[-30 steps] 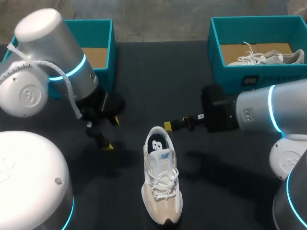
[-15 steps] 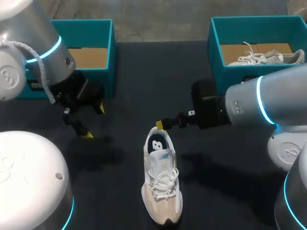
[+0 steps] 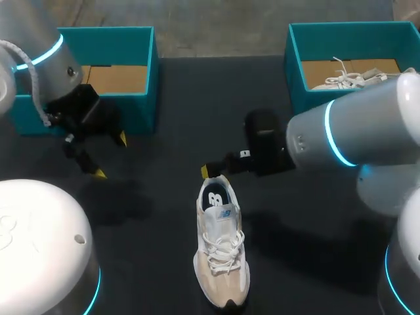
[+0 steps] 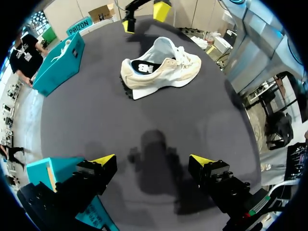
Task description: Take the shoe out of the shoebox, open the shoe tongue, remove and reinsert the insole, then place the shoe into the shoebox
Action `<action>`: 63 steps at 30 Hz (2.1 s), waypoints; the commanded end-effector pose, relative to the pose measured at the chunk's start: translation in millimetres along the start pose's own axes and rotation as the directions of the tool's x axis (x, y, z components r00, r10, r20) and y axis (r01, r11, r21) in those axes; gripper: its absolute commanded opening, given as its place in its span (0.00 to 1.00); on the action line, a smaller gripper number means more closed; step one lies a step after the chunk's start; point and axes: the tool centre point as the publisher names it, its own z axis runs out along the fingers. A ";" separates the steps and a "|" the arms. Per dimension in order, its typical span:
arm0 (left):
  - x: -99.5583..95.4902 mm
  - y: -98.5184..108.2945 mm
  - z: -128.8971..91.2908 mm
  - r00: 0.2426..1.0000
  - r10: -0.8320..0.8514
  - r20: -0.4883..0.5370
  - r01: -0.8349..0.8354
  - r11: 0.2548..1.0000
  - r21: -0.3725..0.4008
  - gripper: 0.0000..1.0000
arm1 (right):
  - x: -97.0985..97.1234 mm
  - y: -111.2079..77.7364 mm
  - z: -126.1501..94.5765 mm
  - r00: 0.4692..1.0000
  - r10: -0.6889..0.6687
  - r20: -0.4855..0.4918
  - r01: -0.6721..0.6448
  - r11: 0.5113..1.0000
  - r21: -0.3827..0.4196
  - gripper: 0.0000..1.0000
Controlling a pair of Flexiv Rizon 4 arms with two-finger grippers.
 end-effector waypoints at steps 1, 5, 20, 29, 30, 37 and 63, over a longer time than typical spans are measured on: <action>-2.3 7.6 -7.5 1.000 0.005 -0.005 -0.005 1.000 -0.006 1.00 | 9.3 -2.3 12.7 0.944 0.004 0.329 -0.002 1.000 -0.007 1.00; -5.1 15.3 -12.5 1.000 0.017 -0.009 -0.017 1.000 -0.010 1.00 | 13.1 -2.4 16.5 0.942 0.000 0.336 0.004 1.000 -0.012 1.00; -6.5 17.3 -14.4 1.000 0.009 -0.012 -0.009 1.000 -0.011 1.00 | 17.8 -0.5 21.9 0.929 0.007 0.370 -0.004 1.000 -0.010 1.00; -6.5 17.3 -14.4 1.000 0.009 -0.012 -0.009 1.000 -0.011 1.00 | 16.2 -4.7 40.4 0.875 0.044 0.482 -0.073 0.996 0.042 0.68; -6.5 17.3 -14.4 1.000 0.009 -0.012 -0.009 1.000 -0.011 1.00 | 16.3 -5.5 40.7 0.872 0.045 0.487 -0.075 0.996 0.042 0.55; -6.5 17.3 -14.4 1.000 0.009 -0.012 -0.009 1.000 -0.011 1.00 | 13.8 -12.6 46.0 0.843 0.057 0.535 -0.100 0.994 0.053 0.45; -6.5 17.3 -14.4 1.000 0.009 -0.012 -0.009 1.000 -0.011 1.00 | -2.4 -36.0 66.2 0.745 0.167 0.646 -0.228 0.974 0.012 0.35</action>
